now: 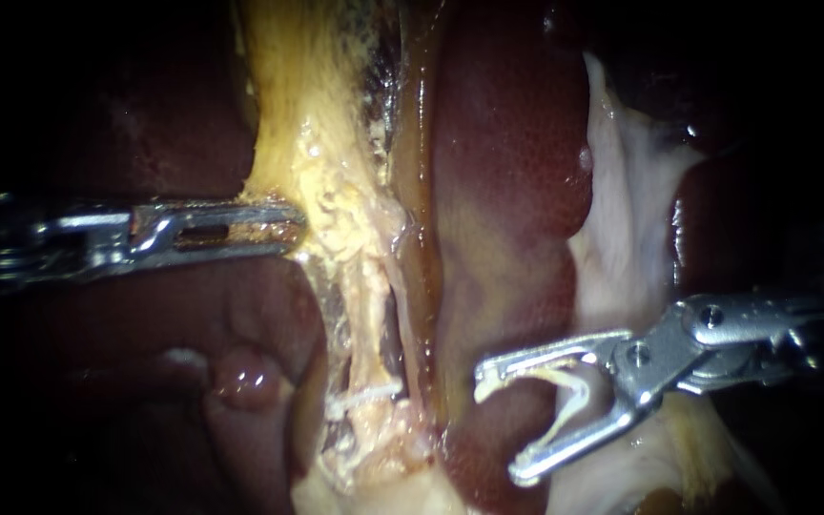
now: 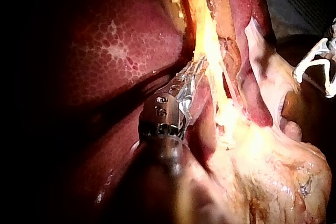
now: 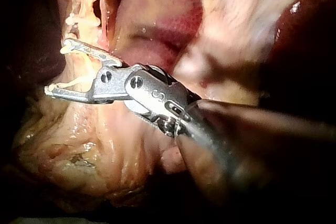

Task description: Clipping second clip left tube

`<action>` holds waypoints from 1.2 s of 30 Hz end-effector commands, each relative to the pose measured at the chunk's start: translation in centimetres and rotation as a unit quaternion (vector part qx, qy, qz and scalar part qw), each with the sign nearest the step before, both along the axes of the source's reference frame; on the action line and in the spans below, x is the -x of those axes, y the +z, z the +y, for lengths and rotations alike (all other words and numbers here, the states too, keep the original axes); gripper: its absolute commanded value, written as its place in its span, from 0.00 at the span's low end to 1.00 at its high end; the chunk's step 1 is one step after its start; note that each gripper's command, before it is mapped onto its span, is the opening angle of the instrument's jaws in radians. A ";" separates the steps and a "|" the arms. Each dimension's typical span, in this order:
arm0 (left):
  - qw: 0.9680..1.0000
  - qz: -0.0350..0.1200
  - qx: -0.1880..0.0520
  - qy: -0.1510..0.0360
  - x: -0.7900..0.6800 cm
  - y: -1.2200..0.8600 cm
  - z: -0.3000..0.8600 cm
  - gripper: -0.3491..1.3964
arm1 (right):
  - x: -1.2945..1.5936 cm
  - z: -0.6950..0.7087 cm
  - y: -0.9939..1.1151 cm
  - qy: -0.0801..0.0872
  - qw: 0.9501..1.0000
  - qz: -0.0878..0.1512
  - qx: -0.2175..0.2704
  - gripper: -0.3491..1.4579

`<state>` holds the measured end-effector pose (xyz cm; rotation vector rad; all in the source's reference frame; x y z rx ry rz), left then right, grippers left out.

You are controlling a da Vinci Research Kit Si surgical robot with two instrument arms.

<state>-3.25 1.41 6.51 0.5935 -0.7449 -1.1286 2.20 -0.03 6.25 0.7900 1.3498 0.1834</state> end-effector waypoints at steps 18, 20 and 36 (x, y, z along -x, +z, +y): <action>1.000 0.002 -0.005 -0.002 -0.20 -0.39 0.14 0.00 | -0.16 -0.10 0.13 0.005 0.999 -0.018 -0.036 0.49; 1.000 0.001 -0.004 -0.005 -0.22 -0.45 0.15 0.00 | -0.24 -0.11 0.19 0.008 0.998 -0.023 -0.049 0.49; 1.000 0.001 -0.007 -0.009 -0.22 -0.57 0.11 0.00 | -0.81 -0.05 1.10 0.024 0.991 -0.120 -0.050 0.48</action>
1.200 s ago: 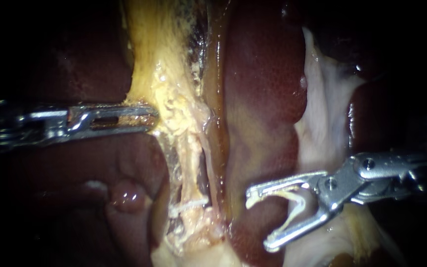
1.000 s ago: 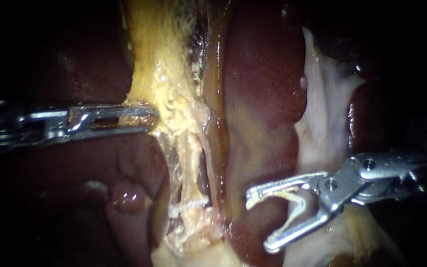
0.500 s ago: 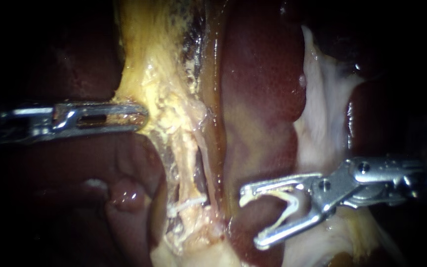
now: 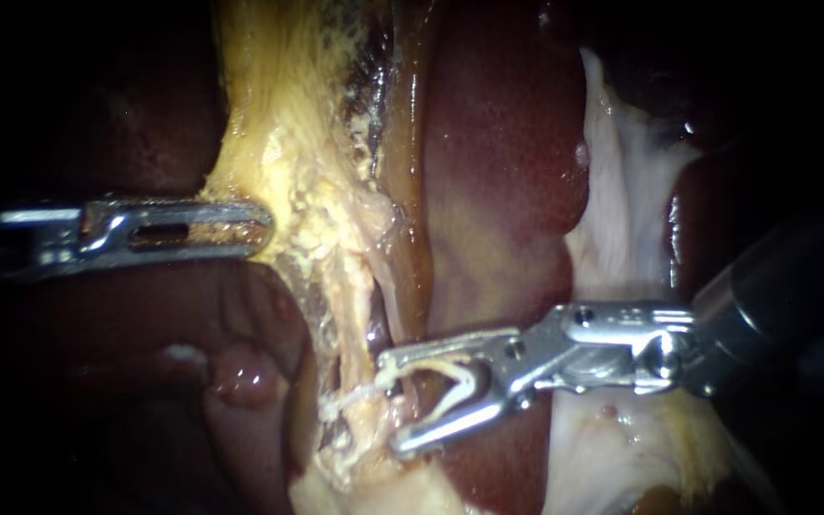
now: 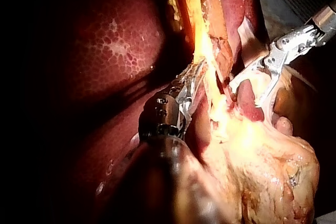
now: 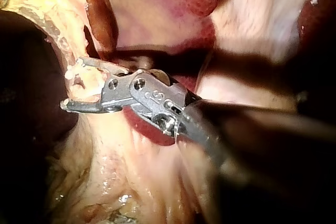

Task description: Clipping second clip left tube

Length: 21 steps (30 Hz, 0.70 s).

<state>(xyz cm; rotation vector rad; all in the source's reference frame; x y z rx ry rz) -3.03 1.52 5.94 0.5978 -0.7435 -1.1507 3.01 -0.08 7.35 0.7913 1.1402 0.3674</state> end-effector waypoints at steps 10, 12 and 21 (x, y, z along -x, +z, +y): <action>1.000 -0.001 0.002 0.000 0.01 -0.07 -0.02 0.00 | -0.06 0.10 0.15 0.016 1.000 -0.012 0.001 0.48; 1.000 -0.001 0.001 0.000 0.01 -0.07 -0.02 0.00 | -0.09 0.10 0.16 0.017 1.000 -0.012 0.001 0.48; 1.000 -0.002 0.004 0.001 0.02 -0.11 -0.04 0.00 | -0.16 0.13 0.30 0.013 1.000 -0.026 0.005 0.48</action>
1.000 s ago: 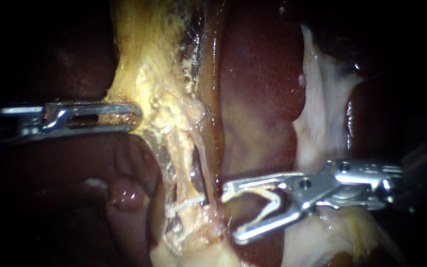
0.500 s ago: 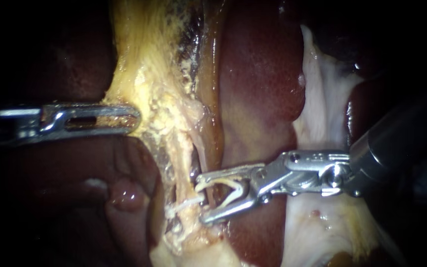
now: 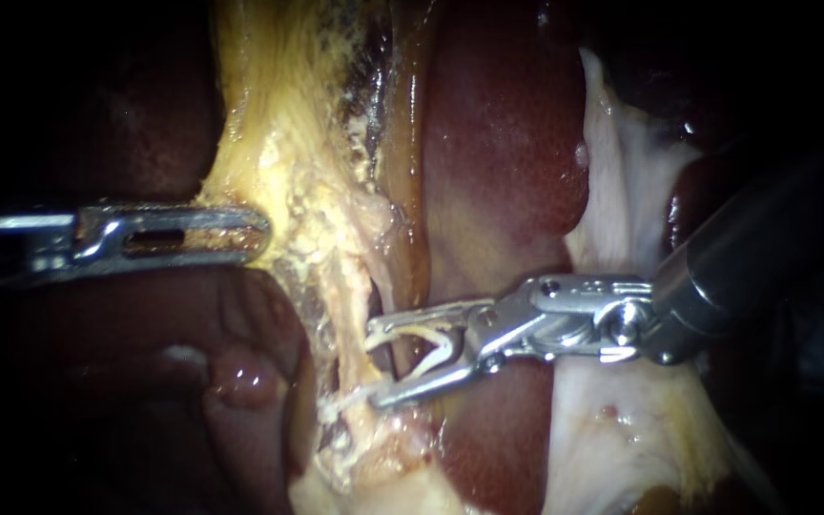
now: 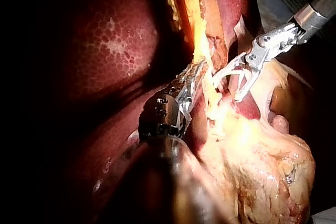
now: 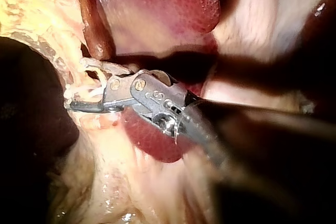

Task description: Clipping second clip left tube

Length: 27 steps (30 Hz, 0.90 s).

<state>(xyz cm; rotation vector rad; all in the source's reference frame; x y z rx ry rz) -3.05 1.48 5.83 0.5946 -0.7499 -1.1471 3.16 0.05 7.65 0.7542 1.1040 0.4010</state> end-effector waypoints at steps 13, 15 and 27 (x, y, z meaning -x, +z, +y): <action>1.000 0.000 0.001 0.000 0.00 -0.02 0.00 0.00 | -0.16 -0.10 0.21 -0.005 1.000 -0.011 0.001 0.48; 1.000 0.000 0.001 0.000 0.00 -0.02 -0.01 0.00 | -0.20 -0.13 0.24 -0.008 1.000 -0.012 -0.001 0.48; 1.000 0.000 0.001 0.000 0.00 -0.03 -0.01 0.00 | -0.37 -0.24 0.16 -0.027 0.998 0.039 -0.050 0.48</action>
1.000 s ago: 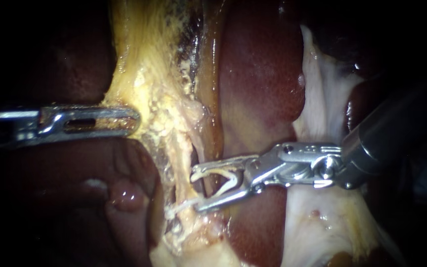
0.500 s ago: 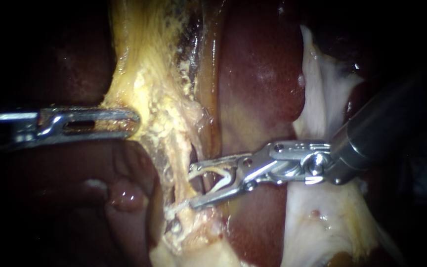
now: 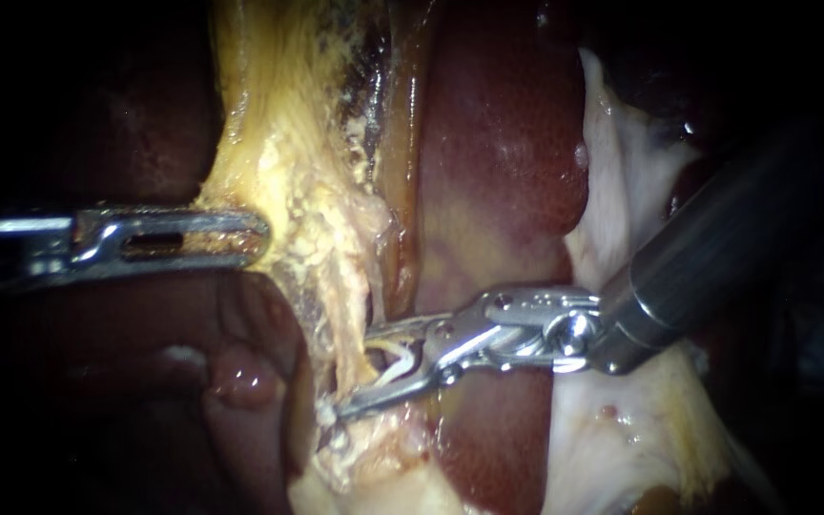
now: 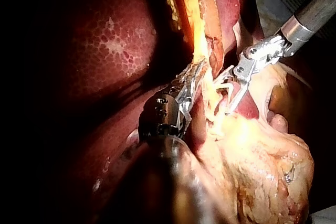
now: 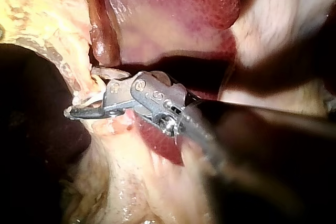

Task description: Clipping second clip left tube

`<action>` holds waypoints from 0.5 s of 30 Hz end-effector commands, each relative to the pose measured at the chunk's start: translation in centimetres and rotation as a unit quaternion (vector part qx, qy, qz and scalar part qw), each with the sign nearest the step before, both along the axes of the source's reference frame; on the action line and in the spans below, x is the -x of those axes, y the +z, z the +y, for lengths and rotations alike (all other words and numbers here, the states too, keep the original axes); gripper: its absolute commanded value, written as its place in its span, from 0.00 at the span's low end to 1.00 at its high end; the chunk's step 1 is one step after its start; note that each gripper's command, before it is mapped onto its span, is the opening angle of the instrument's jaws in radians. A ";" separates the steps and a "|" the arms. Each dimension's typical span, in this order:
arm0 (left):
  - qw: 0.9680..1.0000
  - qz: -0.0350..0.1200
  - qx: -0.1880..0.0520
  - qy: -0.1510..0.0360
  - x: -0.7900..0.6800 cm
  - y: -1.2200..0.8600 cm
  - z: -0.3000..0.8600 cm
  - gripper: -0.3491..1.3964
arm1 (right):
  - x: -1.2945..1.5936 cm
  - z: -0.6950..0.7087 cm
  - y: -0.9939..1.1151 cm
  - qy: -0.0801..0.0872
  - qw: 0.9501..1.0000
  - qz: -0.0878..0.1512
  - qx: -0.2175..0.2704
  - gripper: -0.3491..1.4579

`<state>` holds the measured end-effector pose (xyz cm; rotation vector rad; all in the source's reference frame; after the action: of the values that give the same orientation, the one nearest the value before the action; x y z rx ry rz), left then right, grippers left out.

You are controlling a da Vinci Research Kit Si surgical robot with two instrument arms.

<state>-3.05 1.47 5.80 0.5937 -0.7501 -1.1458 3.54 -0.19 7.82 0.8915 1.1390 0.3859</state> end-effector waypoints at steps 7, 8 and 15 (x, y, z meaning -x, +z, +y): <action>1.000 0.000 0.000 0.000 0.00 0.00 0.00 0.00 | -0.10 -0.11 -0.03 -0.016 0.999 0.033 -0.024 0.47; 1.000 0.000 0.000 0.000 0.00 0.00 0.00 0.00 | -0.12 -0.12 -0.04 -0.018 0.999 0.036 -0.024 0.46; 1.000 0.000 0.000 0.000 0.00 0.00 0.00 0.00 | -0.19 -0.15 -0.01 -0.020 0.999 0.037 -0.023 0.42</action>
<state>-3.05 1.47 5.80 0.5936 -0.7505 -1.1460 3.73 -0.35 7.81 0.9784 1.1825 0.3465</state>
